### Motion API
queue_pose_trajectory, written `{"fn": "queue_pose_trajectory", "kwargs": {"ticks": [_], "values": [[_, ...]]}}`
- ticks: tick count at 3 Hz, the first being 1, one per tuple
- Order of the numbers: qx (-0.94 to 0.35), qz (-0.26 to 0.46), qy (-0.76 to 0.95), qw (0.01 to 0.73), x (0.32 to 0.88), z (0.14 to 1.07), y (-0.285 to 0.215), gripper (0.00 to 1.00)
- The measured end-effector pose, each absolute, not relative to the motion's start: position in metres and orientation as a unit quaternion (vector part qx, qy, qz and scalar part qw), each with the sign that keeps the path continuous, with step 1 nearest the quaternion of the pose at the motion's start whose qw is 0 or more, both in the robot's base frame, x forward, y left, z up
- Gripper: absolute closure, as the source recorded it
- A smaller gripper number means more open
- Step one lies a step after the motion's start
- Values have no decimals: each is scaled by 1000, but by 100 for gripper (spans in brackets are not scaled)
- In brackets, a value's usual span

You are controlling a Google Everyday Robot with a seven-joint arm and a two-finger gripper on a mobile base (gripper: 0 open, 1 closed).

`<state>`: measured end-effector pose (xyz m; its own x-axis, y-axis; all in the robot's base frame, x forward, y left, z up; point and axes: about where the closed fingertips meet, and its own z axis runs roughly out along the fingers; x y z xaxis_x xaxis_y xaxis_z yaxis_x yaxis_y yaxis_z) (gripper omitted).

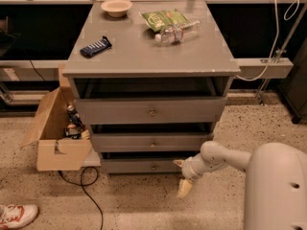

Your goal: Open bottom drawer

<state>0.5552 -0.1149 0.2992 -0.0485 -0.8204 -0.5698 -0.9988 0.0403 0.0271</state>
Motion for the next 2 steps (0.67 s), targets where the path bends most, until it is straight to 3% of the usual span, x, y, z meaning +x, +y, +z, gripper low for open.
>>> {"fn": "queue_pose_trajectory", "kwargs": {"ticks": [2], "values": [[-656, 194, 689, 238, 602, 200, -94, 0]]}}
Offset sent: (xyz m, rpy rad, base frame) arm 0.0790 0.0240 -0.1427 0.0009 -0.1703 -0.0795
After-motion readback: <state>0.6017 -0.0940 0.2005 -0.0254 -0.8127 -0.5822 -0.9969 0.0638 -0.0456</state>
